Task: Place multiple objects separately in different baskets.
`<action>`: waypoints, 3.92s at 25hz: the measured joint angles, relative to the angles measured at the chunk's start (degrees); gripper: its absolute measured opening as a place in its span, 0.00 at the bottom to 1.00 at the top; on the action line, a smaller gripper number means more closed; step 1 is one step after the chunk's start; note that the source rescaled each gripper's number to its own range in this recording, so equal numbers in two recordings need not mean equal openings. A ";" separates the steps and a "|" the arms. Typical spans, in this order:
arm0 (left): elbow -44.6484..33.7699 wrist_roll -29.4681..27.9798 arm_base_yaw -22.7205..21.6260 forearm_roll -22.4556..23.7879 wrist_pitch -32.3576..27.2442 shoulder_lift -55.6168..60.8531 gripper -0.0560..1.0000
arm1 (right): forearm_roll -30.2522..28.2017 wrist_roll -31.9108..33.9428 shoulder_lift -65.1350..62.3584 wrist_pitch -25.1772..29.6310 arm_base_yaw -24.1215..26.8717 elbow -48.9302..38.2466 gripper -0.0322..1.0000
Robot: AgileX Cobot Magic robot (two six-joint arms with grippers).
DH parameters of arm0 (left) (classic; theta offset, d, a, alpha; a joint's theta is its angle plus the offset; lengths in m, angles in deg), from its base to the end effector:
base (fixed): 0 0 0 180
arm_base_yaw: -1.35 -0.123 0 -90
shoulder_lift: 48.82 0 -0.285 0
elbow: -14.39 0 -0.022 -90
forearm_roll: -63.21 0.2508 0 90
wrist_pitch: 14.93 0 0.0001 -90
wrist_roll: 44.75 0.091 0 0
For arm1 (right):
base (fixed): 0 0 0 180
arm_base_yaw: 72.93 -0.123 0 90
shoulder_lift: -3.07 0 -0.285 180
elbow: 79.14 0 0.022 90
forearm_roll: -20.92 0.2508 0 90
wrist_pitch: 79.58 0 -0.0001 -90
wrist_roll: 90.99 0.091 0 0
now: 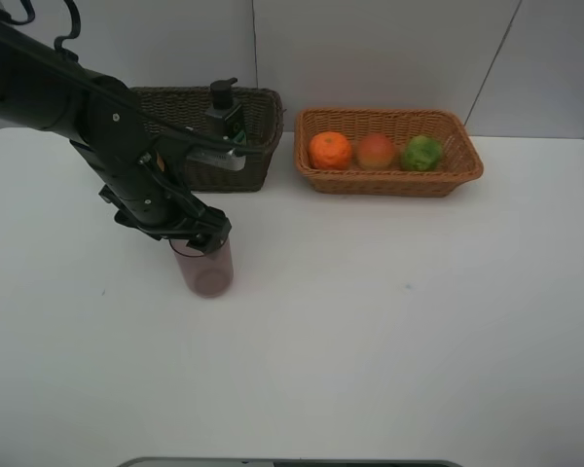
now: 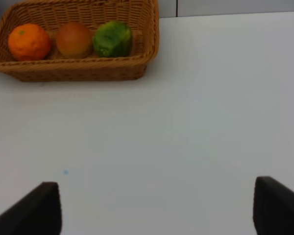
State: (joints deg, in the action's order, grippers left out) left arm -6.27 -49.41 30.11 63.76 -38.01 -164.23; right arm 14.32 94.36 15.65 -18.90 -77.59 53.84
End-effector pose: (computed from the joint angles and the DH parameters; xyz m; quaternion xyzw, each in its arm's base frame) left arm 0.3021 -0.1654 0.1300 0.2092 0.9610 -0.0495 0.1741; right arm 0.0060 -0.0087 0.2854 0.0058 0.8658 -0.0140 0.5002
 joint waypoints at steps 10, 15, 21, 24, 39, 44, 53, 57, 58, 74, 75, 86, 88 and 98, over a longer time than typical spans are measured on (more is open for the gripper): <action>-0.15 0.00 0.00 0.00 0.80 -1.21 0.46 | 0.00 0.00 0.00 0.00 0.00 0.00 0.63; -0.15 0.00 0.00 -0.09 1.43 -1.23 0.05 | 0.00 0.00 0.00 0.00 0.00 0.00 0.63; -0.15 -0.06 0.00 -0.16 1.48 -1.23 0.05 | 0.00 0.00 0.00 0.00 0.00 0.00 0.63; -0.15 -0.13 0.00 -0.16 1.48 -1.23 0.05 | 0.00 0.00 0.00 0.00 0.00 0.00 0.63; -0.15 -0.19 0.00 -0.16 1.08 -1.23 0.05 | 0.00 0.00 0.00 0.00 0.00 0.00 0.63; -0.15 -0.34 0.00 -0.10 -0.33 1.31 0.05 | 0.00 0.00 0.00 0.00 0.00 0.00 0.63; -0.20 -4.89 -0.31 -0.17 -6.09 11.20 0.05 | -0.02 0.00 0.00 0.00 0.00 0.00 0.63; -0.06 -7.41 -2.52 -0.17 -8.34 14.68 0.05 | -0.02 0.00 0.00 0.00 0.00 0.00 0.63; 0.31 -7.99 -3.29 -0.17 -9.29 15.16 0.05 | -0.02 0.00 0.00 0.00 0.00 0.00 0.63; 17.89 -12.27 -9.05 3.13 -21.14 13.76 0.05 | -0.02 0.00 0.00 0.00 0.00 0.00 0.63; 18.63 -12.32 -9.05 3.58 -21.14 13.20 0.05 | -0.02 0.00 0.00 0.00 0.00 0.00 0.63; 21.48 -13.35 -10.56 10.68 -15.23 7.61 0.05 | -0.02 0.00 0.00 0.00 0.00 0.00 0.63; 21.48 -13.46 -11.69 11.40 -13.17 6.89 0.05 | -0.02 0.00 0.00 0.00 0.00 0.00 0.63; 21.48 -14.27 -17.08 16.15 -0.33 0.18 0.05 | -0.02 0.00 0.00 0.00 0.00 0.00 0.63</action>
State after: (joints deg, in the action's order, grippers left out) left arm 15.20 -63.68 13.03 79.91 -38.34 -164.05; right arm 14.30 94.36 15.65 -18.90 -77.59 53.84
